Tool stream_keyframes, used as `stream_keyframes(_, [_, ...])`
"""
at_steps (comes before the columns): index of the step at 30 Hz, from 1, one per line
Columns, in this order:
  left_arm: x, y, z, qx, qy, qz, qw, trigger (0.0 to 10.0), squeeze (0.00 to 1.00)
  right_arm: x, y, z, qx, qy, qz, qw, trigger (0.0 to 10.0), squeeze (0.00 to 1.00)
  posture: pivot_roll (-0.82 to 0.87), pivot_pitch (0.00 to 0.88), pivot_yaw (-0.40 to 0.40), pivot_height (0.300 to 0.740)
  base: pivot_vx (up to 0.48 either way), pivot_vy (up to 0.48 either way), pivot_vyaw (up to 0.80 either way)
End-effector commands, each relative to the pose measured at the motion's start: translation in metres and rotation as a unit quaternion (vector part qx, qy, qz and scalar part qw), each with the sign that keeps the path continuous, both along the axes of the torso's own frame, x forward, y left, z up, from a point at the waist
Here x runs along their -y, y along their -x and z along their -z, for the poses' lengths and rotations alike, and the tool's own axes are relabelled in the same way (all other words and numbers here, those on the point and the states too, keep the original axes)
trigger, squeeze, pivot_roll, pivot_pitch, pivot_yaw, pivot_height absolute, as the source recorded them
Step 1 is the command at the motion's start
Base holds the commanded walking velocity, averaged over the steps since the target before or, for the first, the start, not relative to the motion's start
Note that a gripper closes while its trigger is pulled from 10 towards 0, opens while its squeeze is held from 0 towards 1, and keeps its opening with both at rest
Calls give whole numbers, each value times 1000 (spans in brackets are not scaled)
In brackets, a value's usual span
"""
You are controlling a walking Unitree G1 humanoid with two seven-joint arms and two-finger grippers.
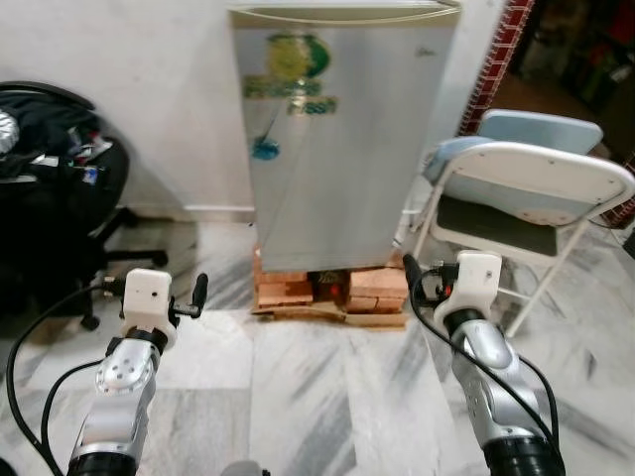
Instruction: Restocking fridge
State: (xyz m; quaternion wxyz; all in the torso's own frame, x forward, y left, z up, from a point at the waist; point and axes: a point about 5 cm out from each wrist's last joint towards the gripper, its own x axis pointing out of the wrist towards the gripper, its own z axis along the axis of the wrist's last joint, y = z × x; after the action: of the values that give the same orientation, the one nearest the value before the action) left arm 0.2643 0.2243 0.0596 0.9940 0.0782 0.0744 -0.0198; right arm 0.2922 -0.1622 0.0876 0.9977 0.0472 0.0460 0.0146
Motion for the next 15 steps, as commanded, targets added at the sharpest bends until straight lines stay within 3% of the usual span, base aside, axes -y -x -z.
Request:
stream_keyframes(1, [-8, 4, 2, -13, 16, -13, 1000, 10000, 0, 1, 1, 6, -12, -7, 4, 1000, 10000, 0, 40, 0, -5, 740, 0, 480, -519])
stream_keyframes(7, [-10, 14, 6, -19, 19, -10, 1000, 10000, 0, 7, 5, 10, -11, -4, 14, 1000, 10000, 0, 29, 0, 8, 740, 0, 480, -753])
stream_keyframes(15, [0, 4, -5, 13, 10, -2, 1000, 10000, 0, 7, 7, 10, -7, 0, 21, 1000, 10000, 0, 29, 0, 7, 740, 68, 437, -800])
